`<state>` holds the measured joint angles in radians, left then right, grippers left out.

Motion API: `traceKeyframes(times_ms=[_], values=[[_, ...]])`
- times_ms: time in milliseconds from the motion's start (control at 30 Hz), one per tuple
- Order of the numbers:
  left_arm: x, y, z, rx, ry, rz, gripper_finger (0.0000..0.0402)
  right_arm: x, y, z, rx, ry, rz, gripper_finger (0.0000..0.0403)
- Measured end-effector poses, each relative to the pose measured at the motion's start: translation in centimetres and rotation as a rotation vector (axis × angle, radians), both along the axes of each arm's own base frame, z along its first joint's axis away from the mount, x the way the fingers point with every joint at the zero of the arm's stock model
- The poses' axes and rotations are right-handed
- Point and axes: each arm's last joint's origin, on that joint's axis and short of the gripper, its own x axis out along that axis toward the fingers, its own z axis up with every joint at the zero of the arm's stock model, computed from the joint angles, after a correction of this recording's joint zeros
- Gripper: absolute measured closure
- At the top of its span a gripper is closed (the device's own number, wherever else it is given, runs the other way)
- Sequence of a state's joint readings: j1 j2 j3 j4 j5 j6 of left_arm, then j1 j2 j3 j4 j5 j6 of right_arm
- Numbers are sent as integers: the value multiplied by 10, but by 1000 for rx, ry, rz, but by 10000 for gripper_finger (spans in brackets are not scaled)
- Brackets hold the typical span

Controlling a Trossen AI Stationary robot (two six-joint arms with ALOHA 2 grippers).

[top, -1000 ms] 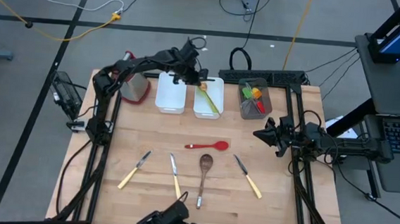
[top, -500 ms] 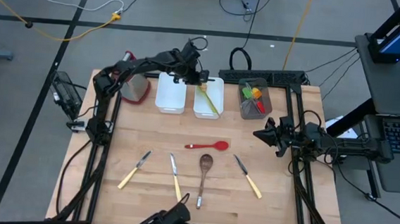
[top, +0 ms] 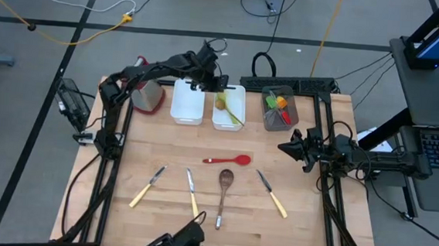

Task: Pick & Place Kitchen Items
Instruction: Put the red serving spoon into the right white bin

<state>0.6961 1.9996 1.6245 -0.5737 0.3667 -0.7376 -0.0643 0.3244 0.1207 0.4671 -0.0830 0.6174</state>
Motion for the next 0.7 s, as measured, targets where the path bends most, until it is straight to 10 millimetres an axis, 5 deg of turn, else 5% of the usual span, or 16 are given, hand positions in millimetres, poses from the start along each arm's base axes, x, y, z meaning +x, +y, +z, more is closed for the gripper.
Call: traceKeyframes(times_ms=[133, 300, 700], values=[[-8, -15, 34, 1, -96, -99, 282, 0, 0, 0, 10, 0, 3, 403], [-6, -69, 74, 164, -68, -295, 301, 0, 0, 0, 71, 2, 14, 403], [18, -204, 84, 368, 72, -785, 325, 0, 0, 0, 76, 2, 14, 403]])
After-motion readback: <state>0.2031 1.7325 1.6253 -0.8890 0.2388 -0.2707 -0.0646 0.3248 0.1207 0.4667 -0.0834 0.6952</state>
